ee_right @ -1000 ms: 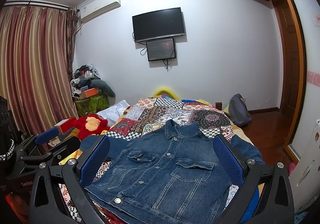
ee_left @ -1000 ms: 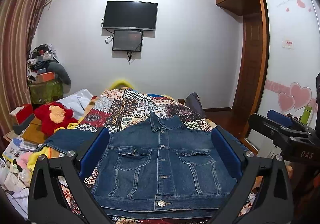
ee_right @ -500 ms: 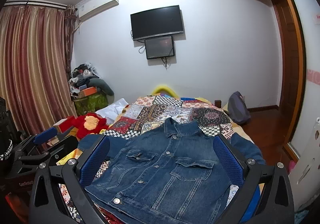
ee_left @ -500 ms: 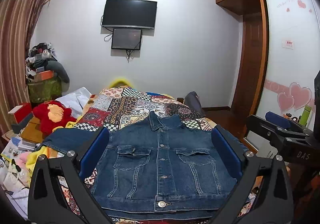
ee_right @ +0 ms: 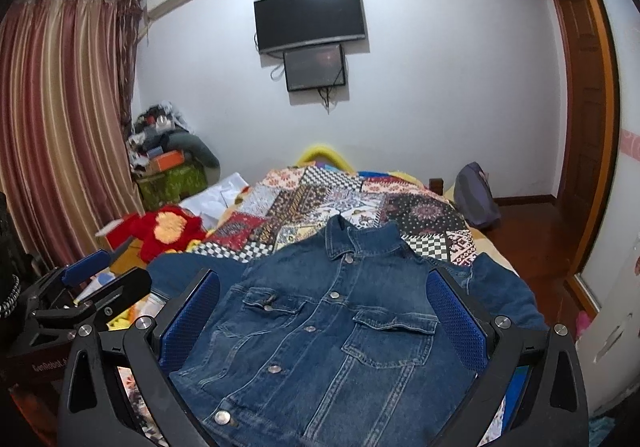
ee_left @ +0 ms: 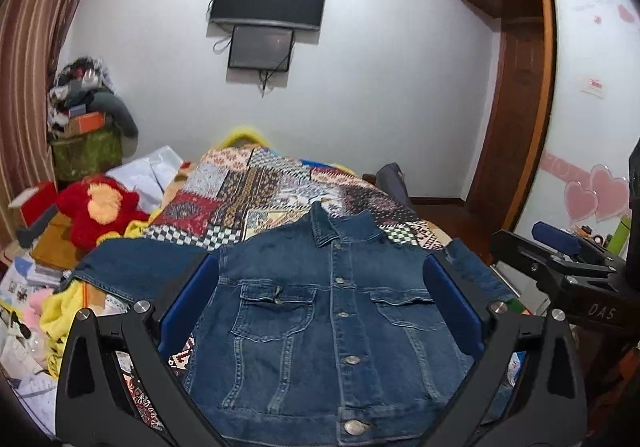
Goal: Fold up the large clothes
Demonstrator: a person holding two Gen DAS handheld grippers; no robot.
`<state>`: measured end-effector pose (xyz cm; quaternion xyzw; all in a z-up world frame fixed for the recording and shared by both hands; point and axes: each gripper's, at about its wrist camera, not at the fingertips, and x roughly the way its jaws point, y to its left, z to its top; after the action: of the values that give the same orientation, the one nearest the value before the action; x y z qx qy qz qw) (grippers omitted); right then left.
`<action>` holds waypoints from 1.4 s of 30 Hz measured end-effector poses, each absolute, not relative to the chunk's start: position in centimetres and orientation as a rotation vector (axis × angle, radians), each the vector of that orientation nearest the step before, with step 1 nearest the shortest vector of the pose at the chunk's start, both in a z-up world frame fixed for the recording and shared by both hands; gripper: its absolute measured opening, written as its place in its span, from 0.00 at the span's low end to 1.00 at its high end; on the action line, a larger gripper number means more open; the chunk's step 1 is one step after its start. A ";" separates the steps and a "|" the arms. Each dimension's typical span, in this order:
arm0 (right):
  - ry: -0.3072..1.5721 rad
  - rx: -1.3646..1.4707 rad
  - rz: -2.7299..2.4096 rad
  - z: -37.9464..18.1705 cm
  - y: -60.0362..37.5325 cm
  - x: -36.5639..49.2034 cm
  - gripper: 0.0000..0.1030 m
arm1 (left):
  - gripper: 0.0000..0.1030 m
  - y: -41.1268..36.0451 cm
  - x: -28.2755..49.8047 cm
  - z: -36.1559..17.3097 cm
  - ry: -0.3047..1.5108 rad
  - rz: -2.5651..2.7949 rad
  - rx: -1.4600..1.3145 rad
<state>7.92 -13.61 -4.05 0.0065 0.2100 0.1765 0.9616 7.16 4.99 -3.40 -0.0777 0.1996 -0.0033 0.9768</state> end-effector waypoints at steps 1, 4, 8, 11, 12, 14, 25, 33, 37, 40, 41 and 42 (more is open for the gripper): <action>0.428 0.007 0.353 -4.1 -13.2 8.6 1.00 | 1.00 5.7 7.8 -3.7 0.412 0.004 -0.168; 0.436 -0.003 0.346 -4.3 -12.1 10.9 1.00 | 1.00 8.2 9.7 -4.8 0.444 0.069 -0.190; 0.447 -0.030 0.327 -4.8 -10.4 14.3 1.00 | 1.00 12.2 12.3 -6.2 0.475 0.127 -0.242; 0.448 -0.046 0.322 -5.6 -9.2 16.6 1.00 | 1.00 15.6 14.1 -7.5 0.500 0.250 -0.243; 0.456 -0.056 0.321 -5.9 -8.7 17.5 1.00 | 1.00 16.8 14.7 -8.0 0.510 0.290 -0.235; 0.477 -0.082 0.323 -6.6 -7.6 19.5 1.00 | 1.00 19.2 15.7 -9.0 0.531 0.361 -0.223; 0.576 -0.223 0.299 -12.5 -3.0 27.0 1.00 | 1.00 31.4 18.0 -17.9 0.760 0.439 -0.382; 0.864 -0.045 0.386 -18.4 -2.1 33.3 1.00 | 0.96 34.7 18.8 -22.0 0.821 0.334 -0.572; 0.948 0.018 0.422 -20.1 -1.8 34.9 1.00 | 0.87 37.5 19.4 -22.8 0.796 0.304 -0.698; 0.973 0.039 0.431 -20.8 -1.7 35.2 1.00 | 0.79 39.5 19.6 -23.6 0.788 0.306 -0.790; 0.981 0.045 0.434 -20.9 -1.7 35.2 1.00 | 0.77 40.3 19.7 -24.2 0.782 0.299 -0.837; 0.992 0.055 0.437 -21.0 -1.7 35.2 0.99 | 0.75 40.9 19.6 -24.6 0.778 0.305 -0.864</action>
<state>35.18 -1.69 -20.97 0.0263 0.4721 0.2078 0.8563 19.62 40.85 -24.62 -0.4063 0.3660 0.1434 0.8249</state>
